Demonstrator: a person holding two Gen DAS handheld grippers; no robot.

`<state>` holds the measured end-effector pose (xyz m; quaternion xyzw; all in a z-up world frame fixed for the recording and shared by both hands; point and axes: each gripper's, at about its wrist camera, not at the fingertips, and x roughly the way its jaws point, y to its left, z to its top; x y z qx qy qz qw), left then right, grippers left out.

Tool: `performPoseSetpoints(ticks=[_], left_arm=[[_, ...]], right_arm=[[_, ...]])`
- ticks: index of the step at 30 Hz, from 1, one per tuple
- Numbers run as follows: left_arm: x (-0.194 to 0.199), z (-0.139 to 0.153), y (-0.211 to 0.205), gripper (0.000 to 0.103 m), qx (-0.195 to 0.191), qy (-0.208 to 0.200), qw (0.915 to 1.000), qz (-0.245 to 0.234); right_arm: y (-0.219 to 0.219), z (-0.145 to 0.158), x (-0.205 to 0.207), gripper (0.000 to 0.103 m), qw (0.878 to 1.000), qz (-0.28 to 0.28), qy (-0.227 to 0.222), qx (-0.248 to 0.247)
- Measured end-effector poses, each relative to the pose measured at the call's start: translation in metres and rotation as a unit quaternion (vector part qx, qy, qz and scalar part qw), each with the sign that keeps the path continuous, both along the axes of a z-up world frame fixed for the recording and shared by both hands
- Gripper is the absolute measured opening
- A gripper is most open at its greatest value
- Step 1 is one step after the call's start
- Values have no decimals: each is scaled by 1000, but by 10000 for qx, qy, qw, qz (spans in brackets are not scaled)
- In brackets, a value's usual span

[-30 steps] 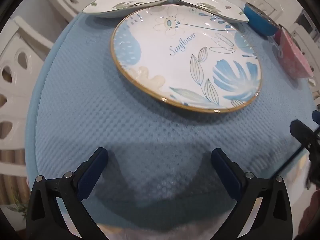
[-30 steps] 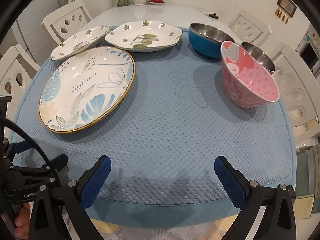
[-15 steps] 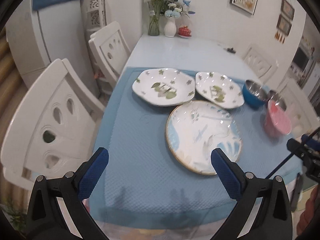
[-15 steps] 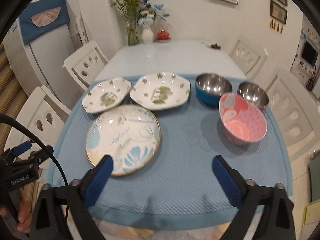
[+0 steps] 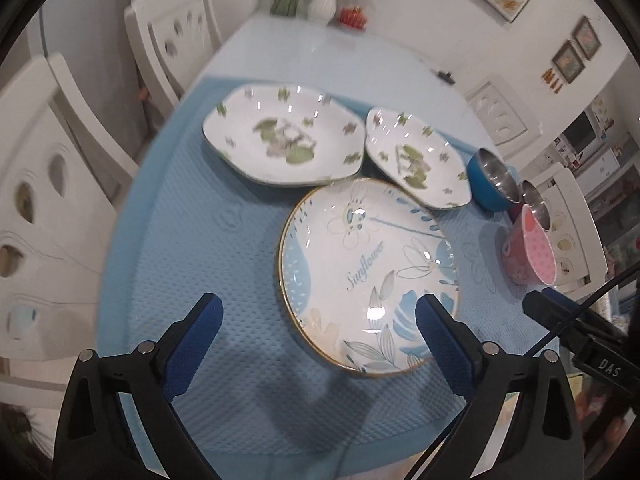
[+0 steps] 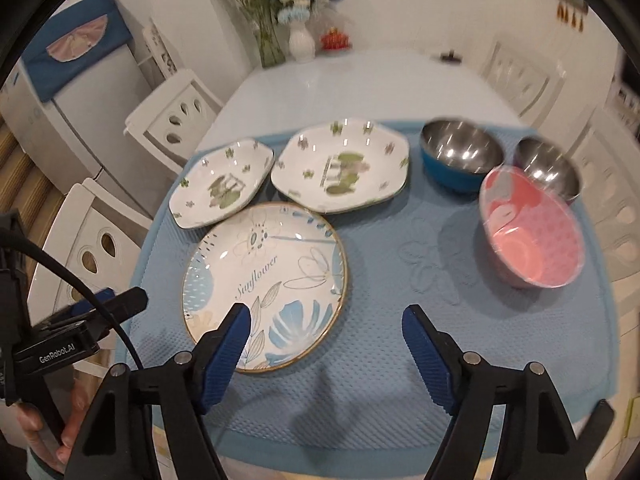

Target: Organize plates and bowls

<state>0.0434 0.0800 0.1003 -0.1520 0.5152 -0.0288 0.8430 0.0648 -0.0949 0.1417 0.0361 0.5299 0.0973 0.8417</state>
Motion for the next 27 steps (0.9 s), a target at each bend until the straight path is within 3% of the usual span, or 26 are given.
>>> performPoseSetpoints(ticks=[2,9,15,19,23,27], left_arm=[[11,-14,3,92,-17,148,9999,-8],[42,-53,12,74,-224,637,9976,169],[54,-74,6,45,-192,906,9956,124],[58,-76,6,31,-154,849,9962,122],[62,-78,8,22,-287,806,9963,76],[61,-77,6,22,-237,710,9972,-49]], right_arm=[[1,-18,15,67,9997,44,214,-55],[2,-67,58,64,9972,351,629,-205],[0,-89,82,52,9946,569,869,-87],[4,-98,91,44,9918,799,999,58],[9,-110,96,22,9885,961,1156,142],[12,-111,98,22,9876,1062,1136,197]])
